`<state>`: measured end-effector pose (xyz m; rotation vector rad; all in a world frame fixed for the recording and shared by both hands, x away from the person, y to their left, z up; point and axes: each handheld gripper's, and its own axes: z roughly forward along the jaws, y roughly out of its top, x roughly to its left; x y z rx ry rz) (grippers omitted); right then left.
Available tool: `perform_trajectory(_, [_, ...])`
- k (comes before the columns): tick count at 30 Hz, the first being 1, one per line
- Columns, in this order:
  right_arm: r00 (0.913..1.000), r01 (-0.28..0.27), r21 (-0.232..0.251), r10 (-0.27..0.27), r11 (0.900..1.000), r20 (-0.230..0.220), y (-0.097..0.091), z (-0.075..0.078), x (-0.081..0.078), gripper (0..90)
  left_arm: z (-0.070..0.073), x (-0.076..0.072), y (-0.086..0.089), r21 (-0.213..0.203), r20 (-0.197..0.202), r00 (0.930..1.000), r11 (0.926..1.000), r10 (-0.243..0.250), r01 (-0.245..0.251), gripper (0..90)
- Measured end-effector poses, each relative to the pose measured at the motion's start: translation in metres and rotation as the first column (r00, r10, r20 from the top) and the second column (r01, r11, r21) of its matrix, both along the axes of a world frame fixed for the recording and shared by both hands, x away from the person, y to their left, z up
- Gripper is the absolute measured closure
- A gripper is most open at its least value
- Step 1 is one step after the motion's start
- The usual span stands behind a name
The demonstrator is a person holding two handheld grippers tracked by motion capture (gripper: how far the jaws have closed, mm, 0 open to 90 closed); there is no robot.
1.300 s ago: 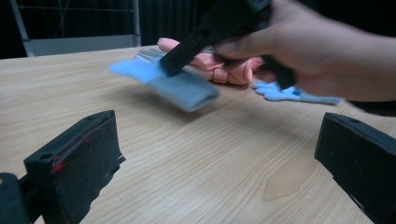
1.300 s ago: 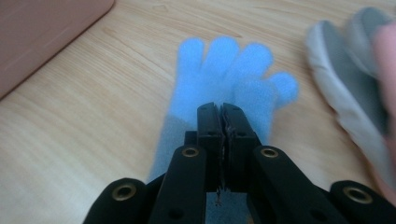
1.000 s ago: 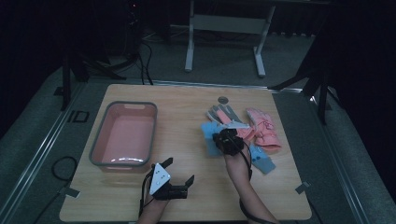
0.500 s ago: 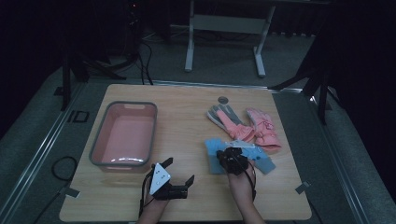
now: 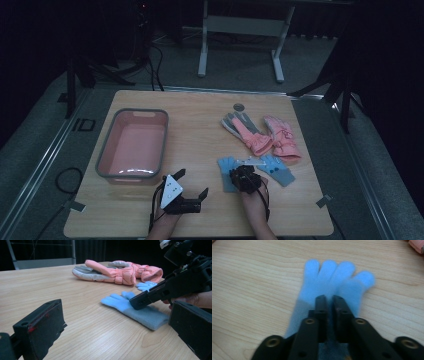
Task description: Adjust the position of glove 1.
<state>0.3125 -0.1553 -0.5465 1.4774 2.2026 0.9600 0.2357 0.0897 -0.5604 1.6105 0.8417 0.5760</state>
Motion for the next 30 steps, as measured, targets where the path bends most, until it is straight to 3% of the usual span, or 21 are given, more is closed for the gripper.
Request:
perform_trajectory(4, [0.9981, -0.039, -0.017, 0.039, 0.9991, 0.048, -0.003, 0.013, -0.003, 72.4, 0.0, 0.0, 0.0, -0.005, 0.0, 1.0, 1.0, 0.002, -0.002, 0.3])
perform_trajectory(6, [0.9936, -0.086, -0.047, 0.09, 0.9951, 0.068, -0.006, 0.021, -0.002, 68.0, 0.0, 0.0, 0.001, -0.009, -0.003, 1.0, 0.9999, 0.004, -0.004, 0.3])
perform_trajectory(8, [0.9884, -0.123, -0.044, 0.126, 0.9914, 0.085, -0.013, 0.027, 0.0, 67.0, 0.0, 0.0, 0.0, -0.009, -0.002, 1.0, 1.0, 0.003, -0.003, 0.3])
perform_trajectory(12, [0.9685, -0.207, -0.07, 0.215, 0.9758, 0.126, -0.033, 0.037, 0.005, 61.6, 0.0, 0.001, 0.0, -0.007, 0.0, 1.0, 1.0, 0.002, -0.002, 0.3])
perform_trajectory(14, [0.9642, -0.219, -0.08, 0.228, 0.9724, 0.135, -0.038, 0.039, 0.006, 62.4, 0.0, 0.001, 0.0, 0.001, 0.004, 1.0, 1.0, 0.003, -0.003, 0.3])
perform_trajectory(15, [0.9553, -0.251, -0.076, 0.26, 0.965, 0.141, -0.048, 0.042, 0.007, 62.5, 0.0, 0.001, 0.0, 0.001, 0.004, 1.0, 1.0, 0.004, -0.004, 0.3])
perform_trajectory(19, [0.9494, -0.288, -0.045, 0.291, 0.9567, 0.118, -0.074, 0.047, 0.013, 63.7, 0.0, 0.001, 0.0, -0.007, 0.004, 1.0, 0.9999, 0.008, -0.008, 0.3])
perform_trajectory(22, [0.9323, -0.329, -0.076, 0.337, 0.9412, 0.132, -0.095, 0.05, 0.016, 63.5, 0.0, 0.001, 0.001, -0.01, 0.002, 1.0, 0.9999, 0.006, -0.006, 0.3])
perform_trajectory(26, [0.9245, -0.344, -0.098, 0.355, 0.934, 0.139, -0.116, 0.052, 0.019, 63.6, 0.0, 0.001, 0.001, -0.009, 0.0, 1.0, 1.0, 0.003, -0.003, 0.3])
perform_trajectory(27, [0.9235, -0.35, -0.109, 0.363, 0.9302, 0.126, -0.135, 0.051, 0.023, 64.8, 0.0, 0.001, 0.0, -0.009, 0.0, 1.0, 1.0, 0.003, -0.003, 0.3])
perform_trajectory(30, [0.9281, -0.347, -0.1, 0.357, 0.9325, 0.106, -0.153, 0.045, 0.027, 65.9, 0.0, 0.001, 0.0, -0.007, -0.002, 1.0, 1.0, 0.002, -0.002, 0.3])
